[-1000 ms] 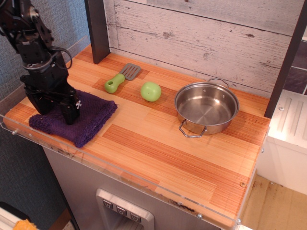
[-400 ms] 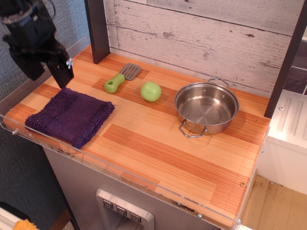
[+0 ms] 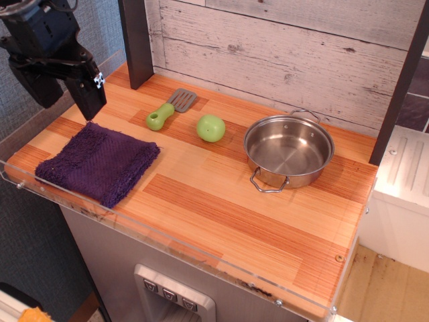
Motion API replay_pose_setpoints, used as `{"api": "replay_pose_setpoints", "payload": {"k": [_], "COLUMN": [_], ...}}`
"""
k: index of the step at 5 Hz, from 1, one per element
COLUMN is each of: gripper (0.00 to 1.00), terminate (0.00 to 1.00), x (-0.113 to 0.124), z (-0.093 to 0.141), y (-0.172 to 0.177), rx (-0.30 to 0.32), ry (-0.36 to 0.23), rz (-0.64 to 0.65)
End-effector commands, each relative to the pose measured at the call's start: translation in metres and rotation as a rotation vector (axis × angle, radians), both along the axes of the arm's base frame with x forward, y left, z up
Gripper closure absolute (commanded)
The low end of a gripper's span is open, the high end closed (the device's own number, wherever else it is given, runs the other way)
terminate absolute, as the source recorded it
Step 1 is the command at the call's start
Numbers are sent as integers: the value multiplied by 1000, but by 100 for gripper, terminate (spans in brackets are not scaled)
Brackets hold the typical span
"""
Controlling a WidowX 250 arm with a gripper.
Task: Put the cloth on the bottom-left corner of the counter.
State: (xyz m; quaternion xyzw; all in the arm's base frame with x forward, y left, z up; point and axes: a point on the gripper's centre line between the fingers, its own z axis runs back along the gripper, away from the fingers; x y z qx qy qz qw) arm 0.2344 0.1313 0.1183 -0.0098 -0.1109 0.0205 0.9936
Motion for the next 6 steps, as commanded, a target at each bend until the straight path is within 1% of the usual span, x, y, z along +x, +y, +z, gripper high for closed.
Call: {"api": "replay_pose_setpoints", "payload": {"k": [1, 2, 3, 4, 5, 6], "gripper": [0, 0, 0, 0, 0, 0], "terminate": [0, 0, 0, 0, 0, 100], "x": [12, 34, 42, 45, 45, 45], "z": [11, 19, 26, 26, 26, 26], "y": [-18, -43, -60, -73, -73, -73], "rx": [-3, -12, 4, 24, 24, 24], "ry": [101, 81, 47, 11, 11, 11], "rz": [14, -25, -62, -75, -75, -75]}}
